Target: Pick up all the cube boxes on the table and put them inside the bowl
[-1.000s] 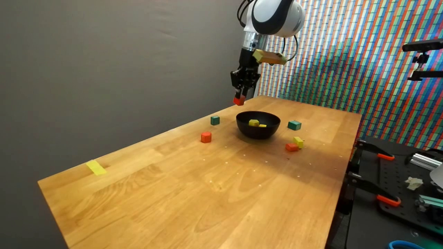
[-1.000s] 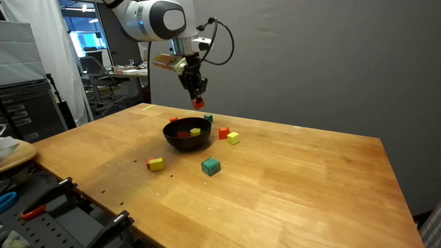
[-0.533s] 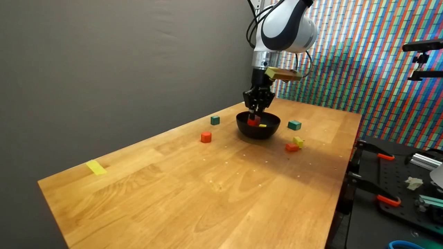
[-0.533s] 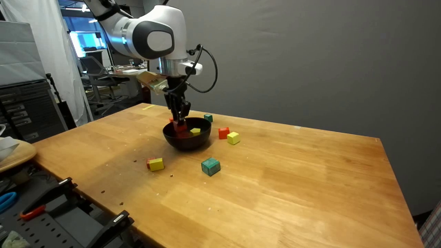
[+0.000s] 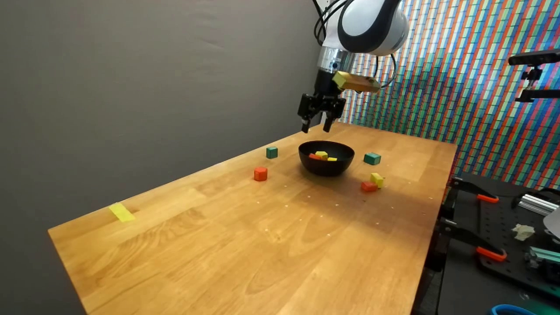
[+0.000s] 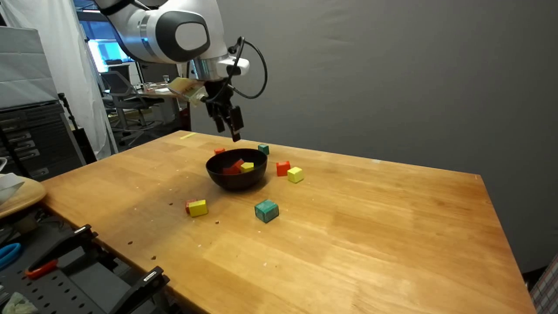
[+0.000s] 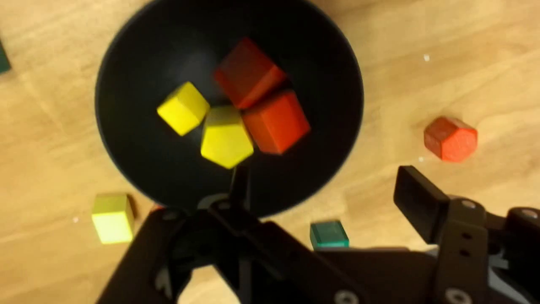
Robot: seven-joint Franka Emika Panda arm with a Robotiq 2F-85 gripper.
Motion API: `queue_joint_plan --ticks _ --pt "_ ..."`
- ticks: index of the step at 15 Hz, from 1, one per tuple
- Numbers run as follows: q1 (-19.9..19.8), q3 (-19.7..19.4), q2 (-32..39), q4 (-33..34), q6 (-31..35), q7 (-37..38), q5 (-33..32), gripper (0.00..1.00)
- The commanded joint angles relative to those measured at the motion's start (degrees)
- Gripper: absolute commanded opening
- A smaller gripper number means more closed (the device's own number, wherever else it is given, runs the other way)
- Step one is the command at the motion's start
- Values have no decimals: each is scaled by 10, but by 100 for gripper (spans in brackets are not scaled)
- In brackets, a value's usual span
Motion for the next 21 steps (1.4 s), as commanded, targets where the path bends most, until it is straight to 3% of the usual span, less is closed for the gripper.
queue_joint_plan --ticks 1,3,6,7,8,12,13,17,21 --pt "38 -33 -30 2 73 69 -90 100" --pt "42 -39 -3 42 89 80 -117 100" --pt "34 -31 63 123 75 76 -90 100" --pt "45 -46 81 143 70 92 -104 100" --pt "37 -34 30 83 72 65 -90 100" --pt "41 -42 80 130 72 69 -86 100" --pt "59 -68 86 132 68 77 -118 100" --pt "-1 -15 151 229 -20 -37 -80 100" --pt "-25 0 221 355 -139 -98 -70 100"
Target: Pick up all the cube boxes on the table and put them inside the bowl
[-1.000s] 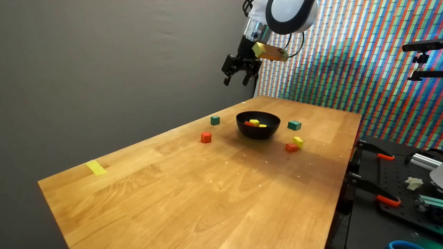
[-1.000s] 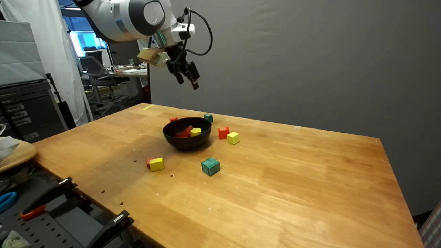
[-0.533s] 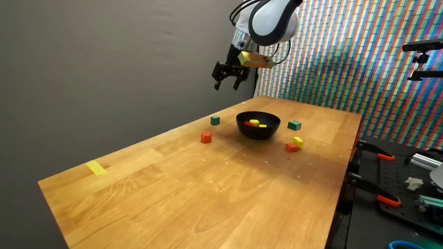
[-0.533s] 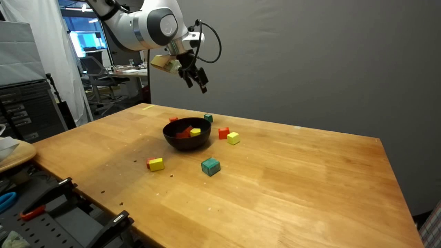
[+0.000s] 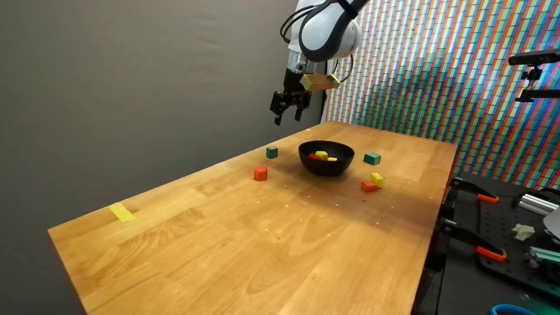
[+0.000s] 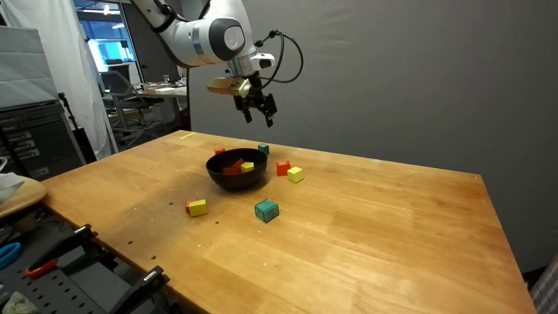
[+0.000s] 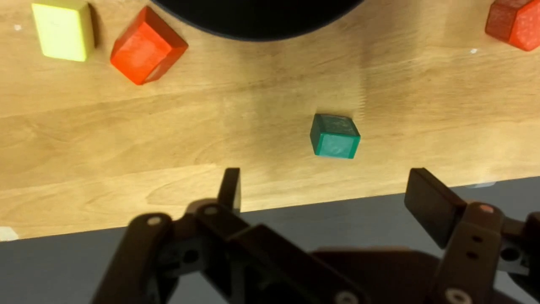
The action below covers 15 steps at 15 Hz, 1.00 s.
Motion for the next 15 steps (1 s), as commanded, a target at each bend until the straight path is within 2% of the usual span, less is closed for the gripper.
queue_joint_plan --ticks 1,5,7,11,15 --pt "-23 18 79 141 -111 -57 15 100" --pt "-25 21 136 234 -213 -66 20 100" --pt "-28 29 162 271 -231 -61 36 100" --pt "-17 24 213 336 -226 -7 66 100" --pt "-7 10 254 377 -212 31 59 100"
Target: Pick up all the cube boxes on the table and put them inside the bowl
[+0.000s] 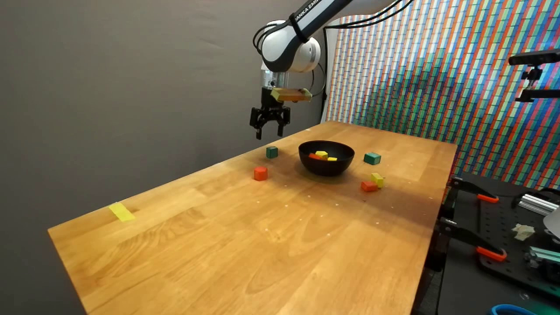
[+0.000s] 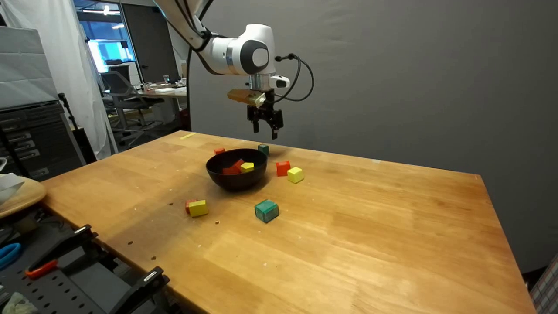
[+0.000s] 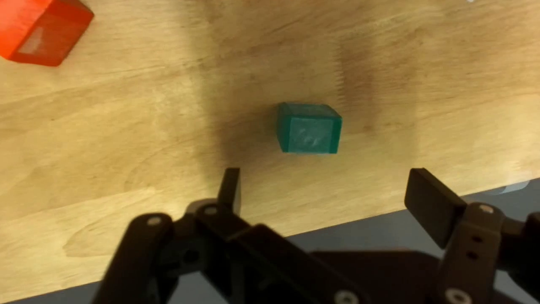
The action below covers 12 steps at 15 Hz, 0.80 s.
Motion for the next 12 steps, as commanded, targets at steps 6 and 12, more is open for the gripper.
queue_joint_plan --ticks 6,12 --pt "21 -22 76 77 -3 43 -7 74" --pt "23 -37 42 37 3 37 -23 28"
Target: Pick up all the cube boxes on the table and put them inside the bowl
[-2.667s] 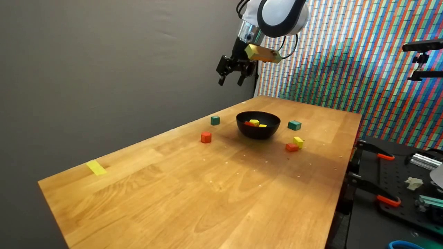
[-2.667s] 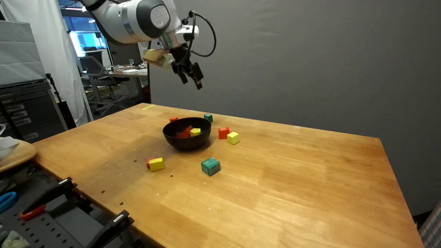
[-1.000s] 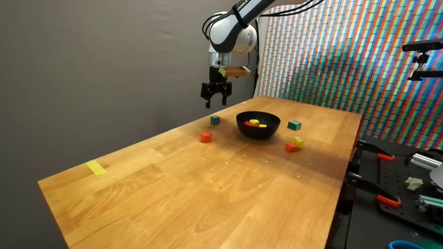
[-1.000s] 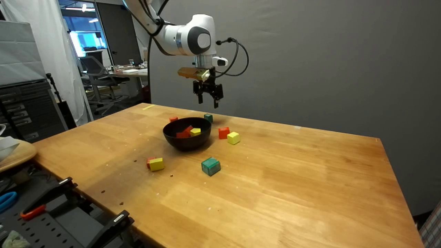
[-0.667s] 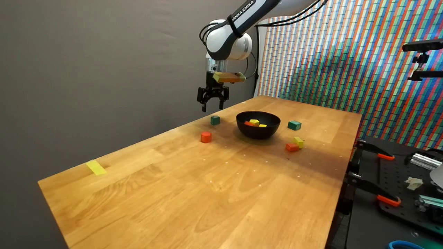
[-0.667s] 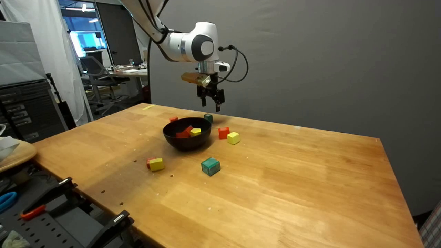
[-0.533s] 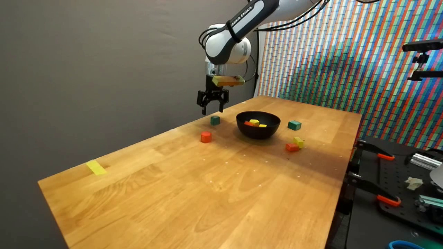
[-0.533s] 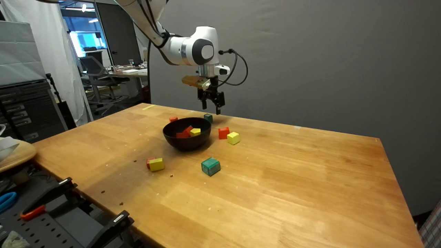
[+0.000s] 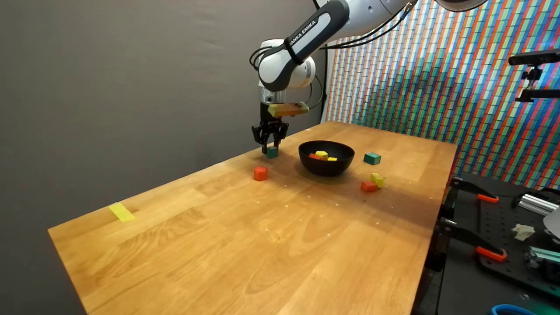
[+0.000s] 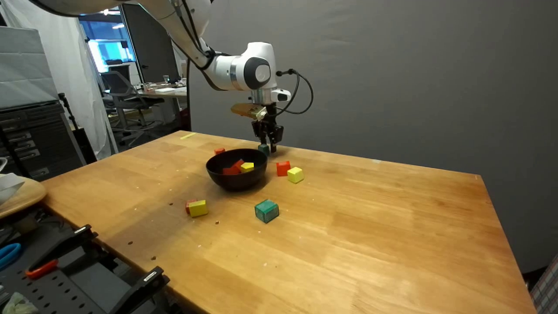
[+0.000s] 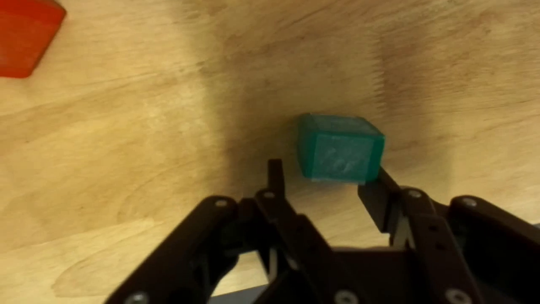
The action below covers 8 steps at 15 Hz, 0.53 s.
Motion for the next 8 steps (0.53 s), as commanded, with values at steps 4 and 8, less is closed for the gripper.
queue_joint_plan --ticks 4,8 --pt "3 -23 -40 -27 9 16 -13 1" --pt "2 -32 -58 -39 16 24 -15 26"
